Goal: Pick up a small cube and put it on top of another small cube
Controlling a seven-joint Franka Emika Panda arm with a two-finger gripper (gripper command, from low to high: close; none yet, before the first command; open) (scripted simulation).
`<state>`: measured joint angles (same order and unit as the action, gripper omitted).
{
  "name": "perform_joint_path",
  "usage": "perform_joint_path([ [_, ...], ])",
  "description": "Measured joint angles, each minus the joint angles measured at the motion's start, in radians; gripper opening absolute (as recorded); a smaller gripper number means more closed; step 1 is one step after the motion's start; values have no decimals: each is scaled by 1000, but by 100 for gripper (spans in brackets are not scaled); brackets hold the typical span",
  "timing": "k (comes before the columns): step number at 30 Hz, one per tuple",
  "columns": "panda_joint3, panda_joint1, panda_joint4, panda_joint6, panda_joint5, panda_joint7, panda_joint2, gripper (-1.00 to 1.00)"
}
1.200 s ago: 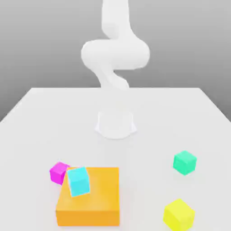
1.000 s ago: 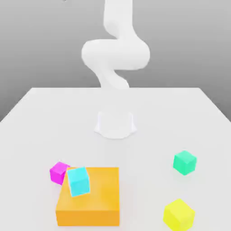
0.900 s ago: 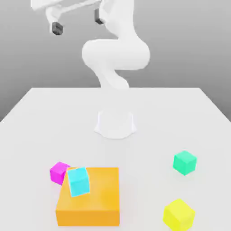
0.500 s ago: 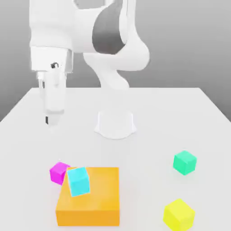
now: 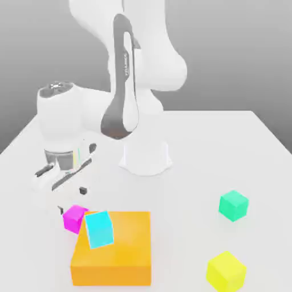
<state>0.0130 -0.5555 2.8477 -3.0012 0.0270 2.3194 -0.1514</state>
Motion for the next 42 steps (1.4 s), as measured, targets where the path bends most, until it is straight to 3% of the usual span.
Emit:
perform_joint_path([
  [2,-7,7,-13,-58,4,5,-72,0],
  [3,-9,10,-19,-88,4,6,-108,-100],
  [10,-10,11,-20,-97,5,7,-117,-100],
  [18,3,16,20,113,-31,-30,133,-100],
  [25,39,95,-62,283,-82,-238,225,-100],
  [35,91,193,-195,518,-66,-494,326,-100],
  [40,99,200,-189,397,-34,-502,207,-100],
  [41,99,201,-185,364,-31,-500,178,100],
  [42,99,201,-185,364,-31,-500,178,100],
])
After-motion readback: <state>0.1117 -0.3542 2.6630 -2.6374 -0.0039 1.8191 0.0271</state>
